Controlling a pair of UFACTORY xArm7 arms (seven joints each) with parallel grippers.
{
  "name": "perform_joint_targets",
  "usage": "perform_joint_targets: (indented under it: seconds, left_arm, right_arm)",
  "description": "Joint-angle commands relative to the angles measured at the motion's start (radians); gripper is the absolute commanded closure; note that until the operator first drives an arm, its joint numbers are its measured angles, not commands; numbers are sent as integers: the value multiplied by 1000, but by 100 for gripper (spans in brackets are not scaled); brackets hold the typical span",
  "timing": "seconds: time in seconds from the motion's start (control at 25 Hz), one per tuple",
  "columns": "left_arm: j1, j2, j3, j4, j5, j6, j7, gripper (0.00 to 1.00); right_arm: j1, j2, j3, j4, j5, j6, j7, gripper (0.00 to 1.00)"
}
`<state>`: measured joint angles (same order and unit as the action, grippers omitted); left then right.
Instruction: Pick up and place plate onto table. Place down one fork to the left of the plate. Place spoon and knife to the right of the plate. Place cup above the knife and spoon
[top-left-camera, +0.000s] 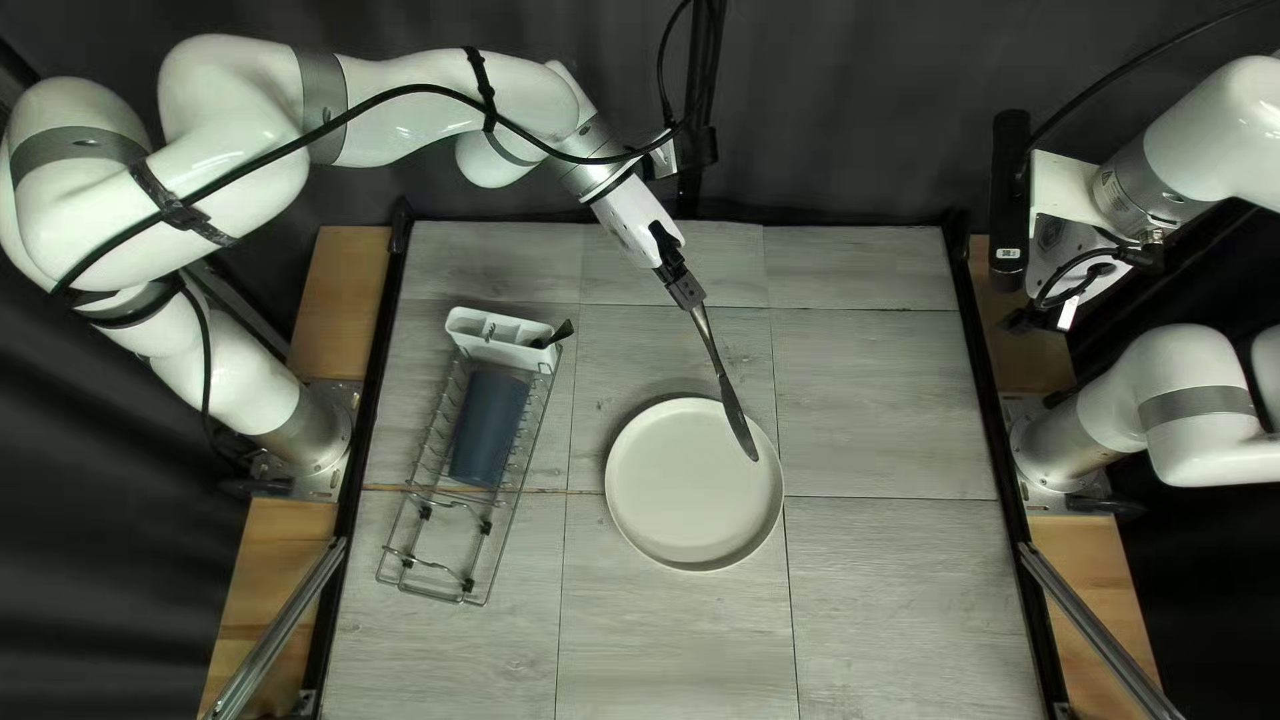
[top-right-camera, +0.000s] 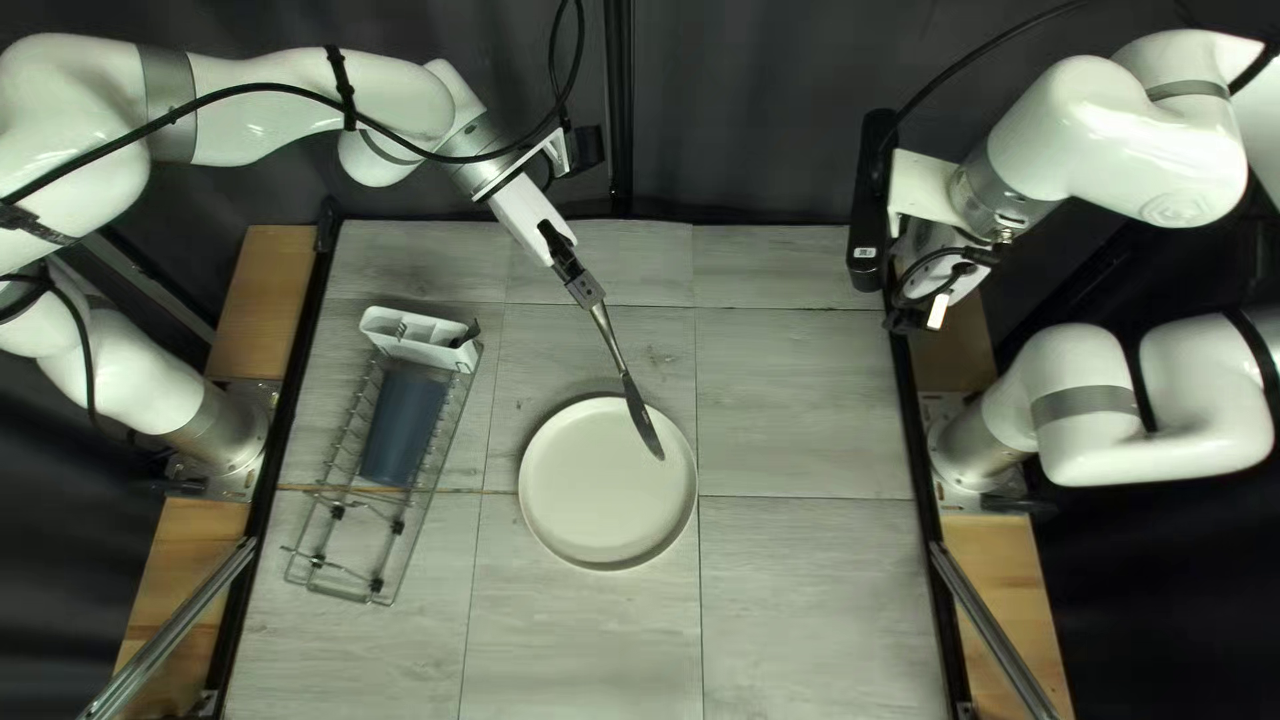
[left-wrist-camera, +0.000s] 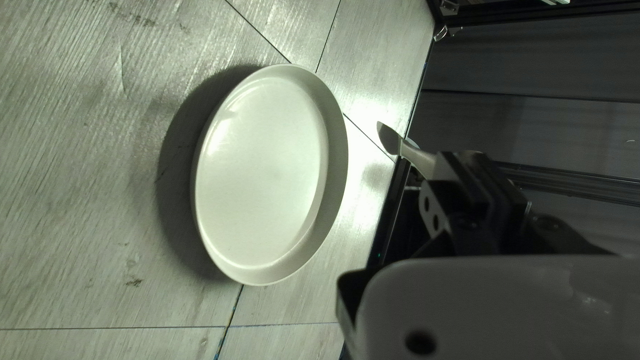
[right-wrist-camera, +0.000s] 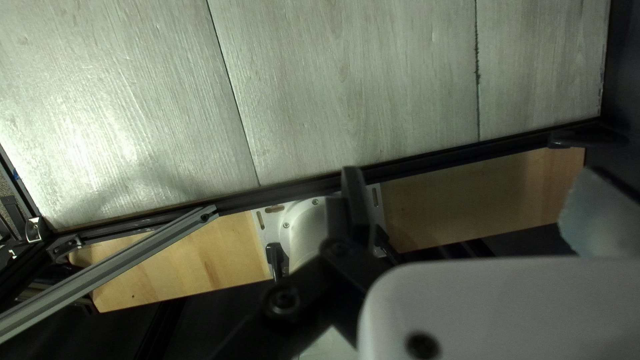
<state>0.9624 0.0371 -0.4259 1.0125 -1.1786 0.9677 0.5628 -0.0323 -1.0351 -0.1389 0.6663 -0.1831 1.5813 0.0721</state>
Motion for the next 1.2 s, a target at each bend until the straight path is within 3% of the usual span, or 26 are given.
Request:
perform_joint_targets:
  seconds: [0.04, 0.2, 0.36, 0.6, 0.68, 0.88, 1.2]
  left_arm:
    - [0, 0, 0, 0, 0, 0, 0, 100]
    - [0, 0, 0, 0, 0, 0, 0, 100]
    - [0, 0, 0, 0, 0, 0, 0, 100]
    - [0, 0, 0, 0, 0, 0, 0, 100]
    - [0, 0, 0, 0, 0, 0, 0, 100]
    - [0, 0, 0, 0, 0, 0, 0, 100]
    - [0, 0, 0, 0, 0, 0, 0, 100]
  right_arm:
    - [0, 0, 0, 0, 0, 0, 0, 0]
    - [7, -4, 7, -6, -5, -1, -8, 0]
    - [39, 29, -40, 8, 90, 1, -15, 0]
    - [63, 80, 2, 58, 149, 22, 26, 0]
    - [62, 80, 45, 53, 157, -2, 70, 0]
    - [41, 111, 204, -28, 129, -184, 243, 0]
    - [-49, 286, 465, -103, 39, -550, 614, 0]
